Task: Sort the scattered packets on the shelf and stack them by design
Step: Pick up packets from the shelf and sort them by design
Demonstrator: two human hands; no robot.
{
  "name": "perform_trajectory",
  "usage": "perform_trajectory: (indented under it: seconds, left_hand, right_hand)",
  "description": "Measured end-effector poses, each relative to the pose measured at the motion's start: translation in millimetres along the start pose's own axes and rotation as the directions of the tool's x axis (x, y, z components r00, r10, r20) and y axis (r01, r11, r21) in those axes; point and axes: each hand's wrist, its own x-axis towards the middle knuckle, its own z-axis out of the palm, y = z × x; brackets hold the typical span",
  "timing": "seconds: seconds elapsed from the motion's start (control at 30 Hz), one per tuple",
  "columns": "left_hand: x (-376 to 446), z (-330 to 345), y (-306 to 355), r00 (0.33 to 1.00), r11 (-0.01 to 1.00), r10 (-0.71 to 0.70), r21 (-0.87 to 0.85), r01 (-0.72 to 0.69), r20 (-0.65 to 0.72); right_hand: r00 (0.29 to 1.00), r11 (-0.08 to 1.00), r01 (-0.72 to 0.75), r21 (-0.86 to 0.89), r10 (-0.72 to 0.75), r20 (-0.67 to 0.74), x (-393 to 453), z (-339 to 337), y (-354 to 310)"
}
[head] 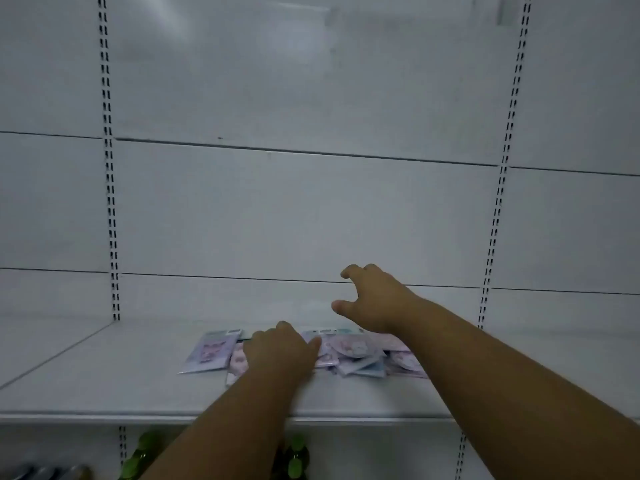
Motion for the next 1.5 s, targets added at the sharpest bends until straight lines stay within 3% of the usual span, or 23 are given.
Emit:
perform_trajectory:
  seconds: [0.1,0.17,0.43,0.6,0.7,0.87,1.0,1.13,1.27,1.33,1.4,1.5]
  left_hand:
    - [12,5,2,1.0,0.997,-0.009,0.076,0.007,0.015]
    - [20,6,1,0.999,0.999,-0.035,0.024,0.034,0.013]
    - [31,-8,3,0.962,0.946,-0.147,-0.252,0.205,0.231]
    - [30,-18,-6,0.991,0.796,-0.136,-0.592,0.121,0.02]
    - [14,-37,-12,0.991,0.608,-0.124,-0.793,0.045,-0.039]
    - [-22,-73,-11,0.994,0.378,-0.041,-0.922,-0.083,-0.106]
    - [-44,-83,-18,0.992,0.333,0.019,-0.935,-0.123,-0.124]
    - [-58,-85,-26,0.992,0.366,0.07,-0.923,-0.119,-0.101]
    - [-64,-83,-26,0.992,0.366,0.084,-0.923,-0.121,-0.097]
    - [-66,-82,-23,0.991,0.349,0.086,-0.929,-0.124,-0.1]
    - [-66,-78,-18,0.99,0.328,0.094,-0.935,-0.132,-0.106]
    - [-65,-71,-5,0.986,0.311,0.119,-0.939,-0.147,-0.115]
  right_hand:
    - [0.999,0.999,-0.036,0.002,0.036,0.016,16,4,6]
    - [0.999,0.999,-0.043,-0.004,0.043,0.021,23,5,8]
    - [0.997,0.999,-0.039,0.037,0.036,0.068,35,24,25]
    - [0.995,0.997,-0.062,0.053,0.058,0.079,37,37,42]
    - [0.984,0.994,-0.109,-0.007,0.109,0.139,39,48,48]
    - [0.953,0.973,-0.181,-0.141,0.209,0.22,35,74,44]
    - [0.912,0.958,-0.199,-0.206,0.258,0.317,37,91,42]
    - [0.93,0.957,-0.215,-0.193,0.261,0.258,35,91,37]
    - [0.958,0.976,-0.215,0.027,0.206,0.199,30,90,31]
    - [0.987,0.965,-0.161,0.207,0.156,0.042,27,91,30]
    - [0.977,0.919,-0.106,0.379,0.167,-0.132,22,87,32]
    - [0.927,0.78,-0.065,0.622,0.278,-0.252,16,74,47]
